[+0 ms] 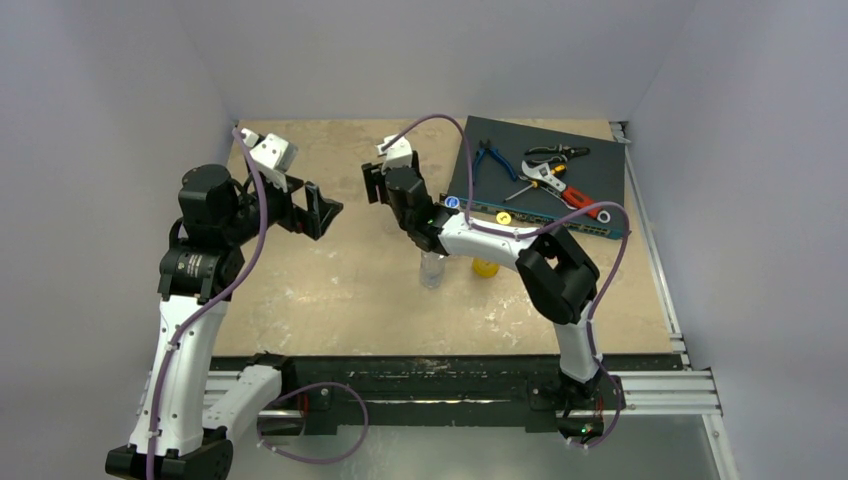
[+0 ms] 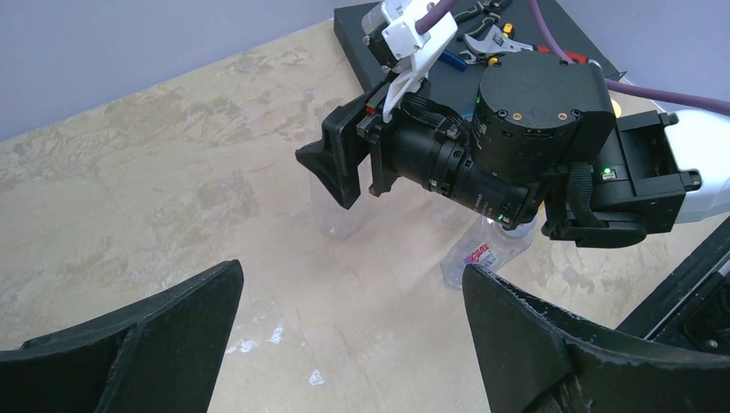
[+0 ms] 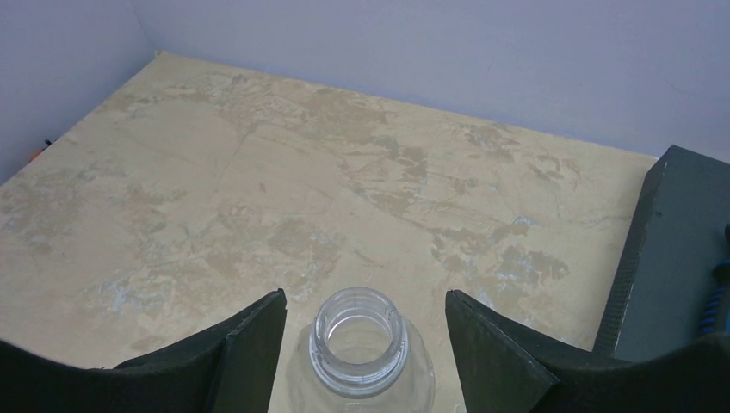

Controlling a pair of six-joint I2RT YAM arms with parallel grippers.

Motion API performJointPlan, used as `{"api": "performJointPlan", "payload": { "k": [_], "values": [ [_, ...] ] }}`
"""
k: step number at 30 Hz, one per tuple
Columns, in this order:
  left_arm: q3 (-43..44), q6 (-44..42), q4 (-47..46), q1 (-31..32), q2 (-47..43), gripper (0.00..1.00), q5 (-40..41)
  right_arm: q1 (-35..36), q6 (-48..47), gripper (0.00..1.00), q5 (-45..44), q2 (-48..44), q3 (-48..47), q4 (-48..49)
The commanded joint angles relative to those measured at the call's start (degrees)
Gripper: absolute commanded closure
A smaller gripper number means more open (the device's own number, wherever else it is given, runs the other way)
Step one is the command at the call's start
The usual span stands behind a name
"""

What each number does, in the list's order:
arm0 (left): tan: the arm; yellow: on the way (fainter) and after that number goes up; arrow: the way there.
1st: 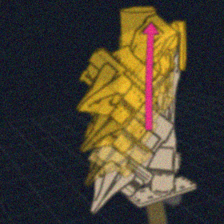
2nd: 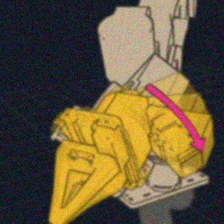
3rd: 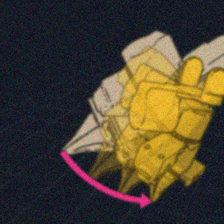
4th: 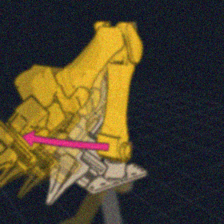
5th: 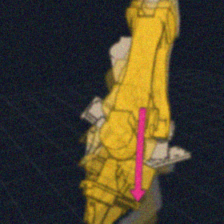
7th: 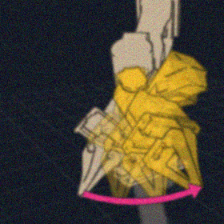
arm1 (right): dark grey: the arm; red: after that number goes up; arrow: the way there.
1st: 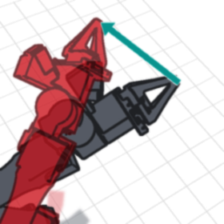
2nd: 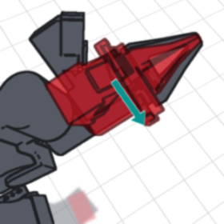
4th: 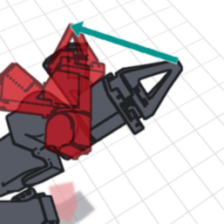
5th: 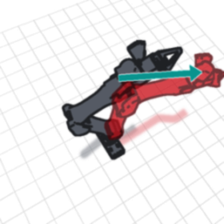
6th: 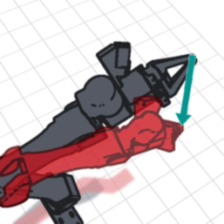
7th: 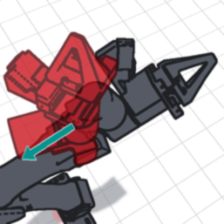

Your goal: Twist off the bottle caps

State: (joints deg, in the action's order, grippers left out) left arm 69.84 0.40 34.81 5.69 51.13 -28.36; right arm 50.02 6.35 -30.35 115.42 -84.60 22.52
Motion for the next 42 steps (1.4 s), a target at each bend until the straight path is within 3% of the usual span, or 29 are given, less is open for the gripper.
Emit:
{"api": "performJointPlan", "payload": {
  "k": [1, 12, 18, 21, 26, 31, 42],
  "values": [
    [0.04, 0.69, -2.27, 0.12, 0.02, 0.00, -1.39, 0.08, -1.22, 0.28, 0.93, -3.95, -2.51, -0.27],
    [0.24, 0.56, -2.48, 0.09, 0.10, 0.00, -1.52, 0.25, -2.21, 0.13, 2.28, -9.37, -5.44, -5.86],
    [1.74, -0.05, -1.70, 0.06, 0.99, 0.00, -0.87, 0.13, 0.96, 0.10, 0.00, -15.98, -9.81, -20.20],
    [2.20, 0.31, -1.71, 0.07, 1.62, 0.00, -0.71, -0.80, 4.41, 0.10, -3.26, -19.10, -10.39, -31.83],
    [2.75, 0.91, -1.89, 0.09, 1.97, 0.00, -1.40, -1.89, 7.11, 0.10, -5.73, -23.96, -3.84, -40.21],
    [2.91, -0.05, -0.54, 0.08, 2.01, 0.00, -1.71, -2.17, 8.85, 0.11, -4.79, -28.64, 4.75, -39.73],
    [4.02, -1.84, 0.99, 0.08, 2.13, 0.00, -1.83, -2.47, 9.70, 0.18, -4.35, -27.34, 8.06, -40.22]
  ]
}}
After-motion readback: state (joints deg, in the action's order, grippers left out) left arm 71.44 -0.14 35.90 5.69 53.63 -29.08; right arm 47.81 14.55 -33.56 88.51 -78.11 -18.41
